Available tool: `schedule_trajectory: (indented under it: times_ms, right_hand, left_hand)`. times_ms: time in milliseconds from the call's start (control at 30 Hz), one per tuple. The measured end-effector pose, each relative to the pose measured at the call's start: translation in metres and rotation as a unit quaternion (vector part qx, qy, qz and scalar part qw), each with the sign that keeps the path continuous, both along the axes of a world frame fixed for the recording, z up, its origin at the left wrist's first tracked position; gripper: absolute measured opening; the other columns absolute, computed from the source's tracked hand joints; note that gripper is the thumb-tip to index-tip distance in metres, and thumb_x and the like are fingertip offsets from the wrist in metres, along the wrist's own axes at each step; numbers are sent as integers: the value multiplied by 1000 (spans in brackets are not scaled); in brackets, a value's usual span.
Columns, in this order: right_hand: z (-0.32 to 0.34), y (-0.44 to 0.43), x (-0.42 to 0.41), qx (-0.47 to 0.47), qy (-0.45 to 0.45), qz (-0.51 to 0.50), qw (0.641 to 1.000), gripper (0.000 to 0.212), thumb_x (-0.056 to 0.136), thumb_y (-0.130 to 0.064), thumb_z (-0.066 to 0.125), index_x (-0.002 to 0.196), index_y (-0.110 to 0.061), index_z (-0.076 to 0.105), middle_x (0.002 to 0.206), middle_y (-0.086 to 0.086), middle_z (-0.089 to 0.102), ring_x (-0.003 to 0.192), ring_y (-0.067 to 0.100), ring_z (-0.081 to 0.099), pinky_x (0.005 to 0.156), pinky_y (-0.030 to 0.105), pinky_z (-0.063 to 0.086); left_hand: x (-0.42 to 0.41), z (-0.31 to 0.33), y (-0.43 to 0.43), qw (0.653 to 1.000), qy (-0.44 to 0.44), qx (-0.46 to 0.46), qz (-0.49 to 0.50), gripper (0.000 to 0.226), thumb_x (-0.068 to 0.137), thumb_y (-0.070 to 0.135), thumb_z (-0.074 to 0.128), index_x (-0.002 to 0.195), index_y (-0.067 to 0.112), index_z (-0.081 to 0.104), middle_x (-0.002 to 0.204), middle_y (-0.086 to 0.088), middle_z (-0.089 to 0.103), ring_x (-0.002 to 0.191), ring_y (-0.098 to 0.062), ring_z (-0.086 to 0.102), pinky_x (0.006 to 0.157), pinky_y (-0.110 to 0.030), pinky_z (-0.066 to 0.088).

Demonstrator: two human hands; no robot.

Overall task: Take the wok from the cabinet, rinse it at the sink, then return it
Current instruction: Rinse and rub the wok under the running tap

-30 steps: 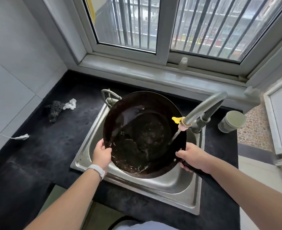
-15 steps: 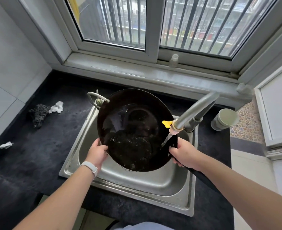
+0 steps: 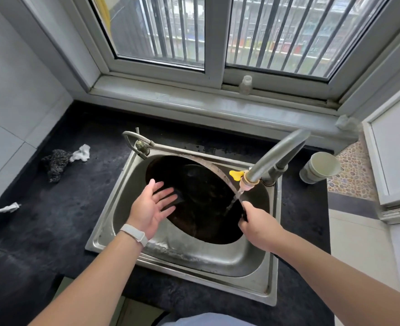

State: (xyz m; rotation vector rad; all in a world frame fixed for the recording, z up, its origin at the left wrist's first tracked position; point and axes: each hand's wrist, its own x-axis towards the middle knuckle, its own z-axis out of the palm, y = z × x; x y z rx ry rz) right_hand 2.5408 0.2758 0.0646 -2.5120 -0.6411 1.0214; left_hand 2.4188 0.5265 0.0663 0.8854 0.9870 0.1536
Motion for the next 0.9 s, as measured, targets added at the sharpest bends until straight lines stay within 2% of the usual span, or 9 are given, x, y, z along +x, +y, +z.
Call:
schedule_trajectory:
  times_ms: [133, 200, 333, 433, 533, 600, 733, 800, 900]
  right_hand:
    - [-3, -1, -11, -22, -32, 26, 999, 14, 95, -22, 45, 109, -18, 44, 97, 9, 70, 85, 35, 66, 73, 43, 53]
    - [-5, -2, -17, -36, -50, 47, 997, 18, 95, -21, 45, 113, -19, 42, 96, 10, 70, 83, 36, 66, 70, 42, 51]
    - [-13, -5, -29, -49, -63, 62, 995, 16, 95, -22, 44, 110, -19, 40, 89, 9, 69, 78, 36, 66, 64, 41, 48]
    - [-19, -11, -38, -47, -45, 37, 997, 27, 93, -23, 47, 119, -23, 41, 87, 6, 69, 74, 31, 66, 64, 40, 51]
    - [-24, -18, -44, -32, 27, -32, 999, 45, 89, -29, 56, 131, -28, 41, 86, 1, 69, 68, 21, 64, 59, 36, 50]
    - [-25, -22, -44, -18, 134, -99, 986, 50, 85, -27, 64, 130, -28, 43, 82, 1, 66, 58, 16, 58, 50, 29, 44]
    - [-27, -44, -40, 67, 326, -240, 912, 54, 81, -8, 64, 131, -23, 49, 77, 12, 62, 53, 19, 54, 50, 31, 44]
    - [-26, -53, -38, 97, 356, -286, 884, 43, 87, -10, 58, 129, -21, 54, 78, 13, 66, 54, 20, 55, 52, 31, 43]
    - [-25, -60, -40, 109, 365, -307, 872, 35, 92, -19, 54, 127, -17, 58, 76, 12, 67, 53, 21, 54, 52, 30, 41]
  left_hand:
    - [11, 16, -4, 999, -32, -44, -2, 48, 102, 53, 39, 130, 18, 54, 122, -13, 69, 113, -30, 67, 85, -45, 52]
    - [15, 23, -7, 996, -49, -69, 17, 41, 100, 52, 45, 119, 17, 58, 110, -11, 72, 108, -30, 69, 84, -44, 53]
    - [15, 25, -14, 993, -45, -92, 58, 15, 102, 27, 53, 96, 14, 59, 86, -5, 65, 83, -22, 69, 66, -35, 60]
    - [9, 26, -20, 989, -56, -110, 84, 19, 102, 11, 49, 86, 10, 59, 76, -5, 63, 75, -20, 65, 62, -30, 61]
    - [-3, 26, -26, 987, -57, -118, 95, 24, 101, 5, 47, 80, 9, 56, 69, -5, 61, 73, -19, 61, 61, -28, 61]
    - [-12, 22, -27, 986, -56, -126, 98, 24, 100, 3, 47, 79, 9, 55, 72, -6, 60, 72, -20, 61, 58, -27, 60]
    - [-22, 19, -30, 983, -74, -141, 94, 22, 99, 1, 48, 81, 8, 55, 73, -8, 64, 67, -19, 67, 58, -28, 60]
    - [-24, 19, -32, 982, -86, -144, 87, 21, 99, 0, 47, 82, 8, 54, 73, -8, 66, 63, -18, 69, 58, -29, 60]
    - [-27, 19, -35, 979, -105, -153, 81, 19, 100, -1, 45, 85, 5, 54, 72, -10, 70, 65, -20, 72, 60, -30, 61]
